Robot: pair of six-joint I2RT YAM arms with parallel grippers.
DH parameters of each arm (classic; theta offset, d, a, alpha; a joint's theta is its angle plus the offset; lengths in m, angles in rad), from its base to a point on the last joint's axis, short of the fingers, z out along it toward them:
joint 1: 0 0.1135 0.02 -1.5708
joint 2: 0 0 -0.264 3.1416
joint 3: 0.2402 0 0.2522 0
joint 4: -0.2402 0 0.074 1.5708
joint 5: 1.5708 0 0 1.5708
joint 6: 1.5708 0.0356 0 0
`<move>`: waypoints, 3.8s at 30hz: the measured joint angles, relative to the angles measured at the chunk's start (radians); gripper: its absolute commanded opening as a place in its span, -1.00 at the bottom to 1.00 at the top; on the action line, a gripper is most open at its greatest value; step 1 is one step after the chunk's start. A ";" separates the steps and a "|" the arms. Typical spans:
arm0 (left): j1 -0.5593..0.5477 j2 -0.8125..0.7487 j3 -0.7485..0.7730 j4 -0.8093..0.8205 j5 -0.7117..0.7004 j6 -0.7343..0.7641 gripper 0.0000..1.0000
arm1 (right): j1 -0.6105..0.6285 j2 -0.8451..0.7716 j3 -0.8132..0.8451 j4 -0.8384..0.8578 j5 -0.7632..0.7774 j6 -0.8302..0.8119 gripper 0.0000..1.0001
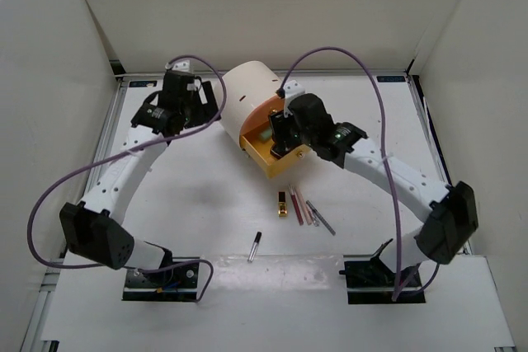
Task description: Organize the makeup
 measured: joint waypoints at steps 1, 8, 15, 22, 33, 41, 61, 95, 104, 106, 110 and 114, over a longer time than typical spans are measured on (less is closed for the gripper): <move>0.030 0.024 0.023 0.014 0.018 0.019 0.97 | -0.009 0.035 0.019 0.005 -0.019 -0.015 -0.35; 0.160 0.207 0.196 0.095 0.138 0.155 0.97 | -0.064 0.163 0.069 0.003 -0.117 -0.060 0.39; 0.184 0.355 0.302 0.204 0.317 0.324 0.97 | -0.071 0.163 0.146 -0.033 -0.131 -0.089 0.98; 0.193 0.506 0.465 0.230 0.526 0.431 0.97 | -0.103 0.097 0.177 -0.077 -0.134 -0.108 0.97; 0.200 0.596 0.562 0.241 0.687 0.478 0.97 | -0.212 -0.246 -0.195 -0.186 -0.158 -0.116 0.29; 0.201 0.611 0.569 0.241 0.775 0.513 0.97 | -0.210 -0.139 -0.358 -0.085 -0.249 -0.148 0.06; 0.221 0.663 0.603 0.308 0.804 0.563 0.97 | -0.200 0.324 -0.130 0.341 -0.276 -0.127 0.13; 0.232 0.861 0.845 0.282 1.047 0.710 0.97 | -0.415 0.477 0.140 0.227 -0.742 -0.577 0.02; 0.218 0.885 0.869 0.299 1.057 0.700 0.97 | -0.377 0.572 0.200 0.443 -0.689 -0.428 0.45; 0.218 0.886 0.869 0.304 1.055 0.699 0.97 | -0.363 0.572 0.158 0.513 -0.630 -0.381 0.46; 0.216 0.886 0.869 0.304 1.046 0.700 0.97 | -0.352 0.554 0.048 0.618 -0.578 -0.332 0.61; 0.212 0.885 0.869 0.303 1.040 0.703 0.97 | -0.367 0.487 -0.067 0.634 -0.583 -0.334 0.65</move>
